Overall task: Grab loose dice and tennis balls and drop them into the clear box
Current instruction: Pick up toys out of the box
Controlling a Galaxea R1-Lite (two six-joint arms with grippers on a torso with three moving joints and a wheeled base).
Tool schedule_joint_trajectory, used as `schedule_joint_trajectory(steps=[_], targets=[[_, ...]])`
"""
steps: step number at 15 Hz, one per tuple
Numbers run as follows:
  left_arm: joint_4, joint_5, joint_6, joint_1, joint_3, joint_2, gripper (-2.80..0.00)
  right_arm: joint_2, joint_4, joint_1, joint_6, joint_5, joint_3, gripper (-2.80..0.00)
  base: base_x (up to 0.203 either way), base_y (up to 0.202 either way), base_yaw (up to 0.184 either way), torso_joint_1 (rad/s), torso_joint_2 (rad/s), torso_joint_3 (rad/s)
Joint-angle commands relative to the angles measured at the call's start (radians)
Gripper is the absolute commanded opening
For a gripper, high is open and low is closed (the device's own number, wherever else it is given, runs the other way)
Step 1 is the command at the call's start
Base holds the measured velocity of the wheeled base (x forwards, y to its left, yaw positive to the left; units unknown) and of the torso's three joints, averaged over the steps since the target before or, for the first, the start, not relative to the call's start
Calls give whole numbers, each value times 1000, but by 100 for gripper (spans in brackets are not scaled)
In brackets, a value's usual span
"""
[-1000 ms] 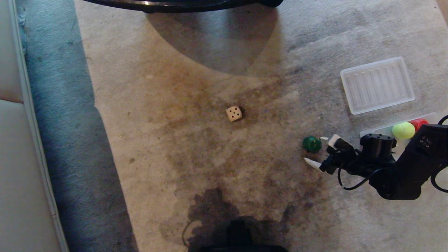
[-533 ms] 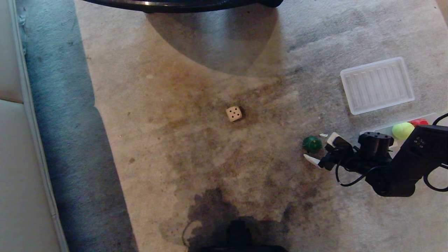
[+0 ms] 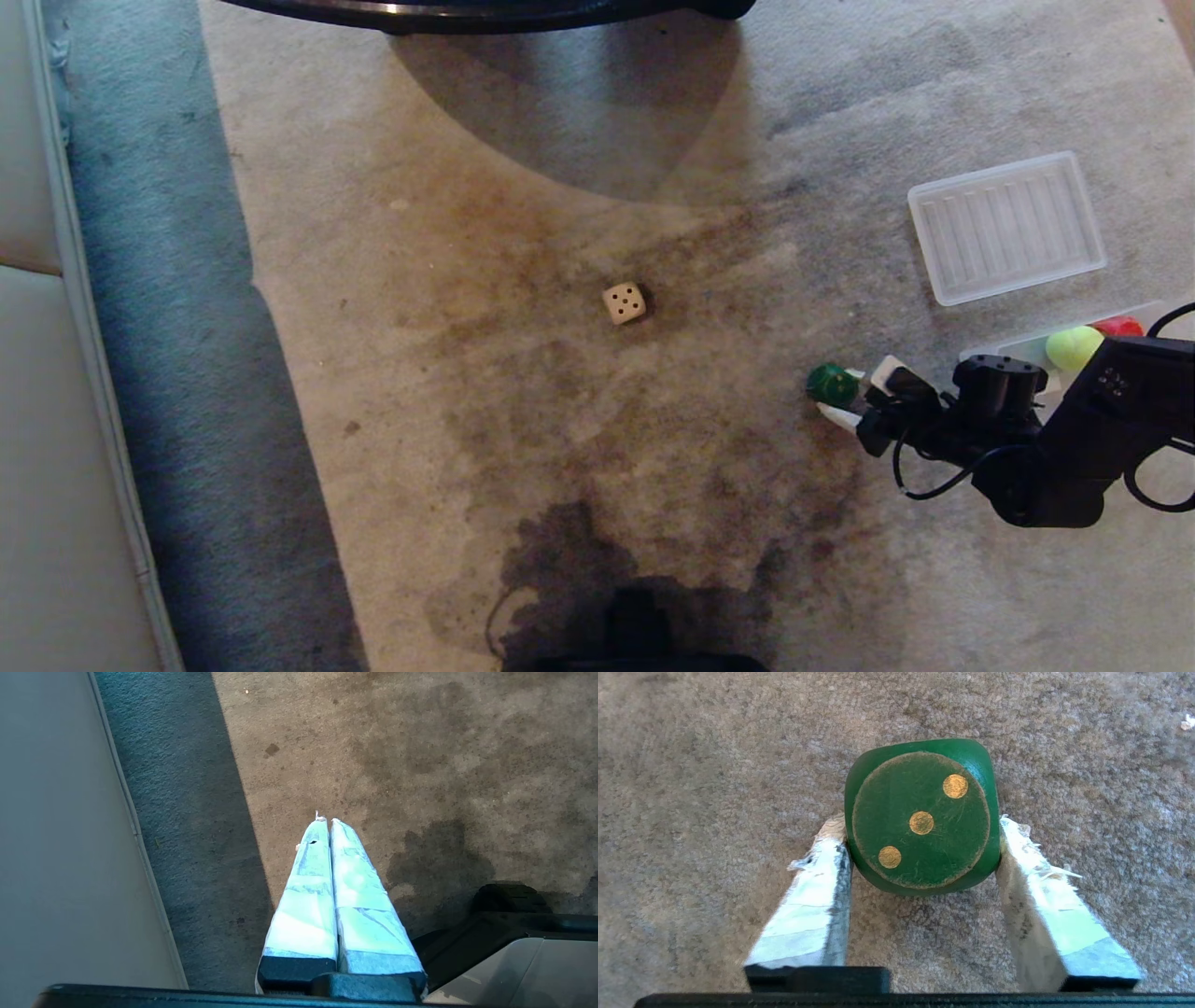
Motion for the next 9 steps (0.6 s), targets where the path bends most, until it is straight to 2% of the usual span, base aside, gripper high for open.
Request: schedule_joint_trajectory(steps=[1, 6, 8, 9], targets=[[0, 0, 0, 0, 0, 0, -280, -9, -6, 0, -3, 4, 7, -280, 0, 0, 0, 0, 0, 0], [0, 1, 0, 0, 1, 0, -280, -52, -2, 0, 14, 0, 46, -280, 0, 0, 0, 0, 0, 0], [0, 1, 0, 0, 2, 0, -280, -141, 4, -1, 59, -26, 124, -280, 0, 0, 0, 0, 0, 0], [0, 0, 0, 0, 1, 0, -280, -190, 7, 0, 92, -64, 175, -280, 0, 0, 0, 0, 0, 0]])
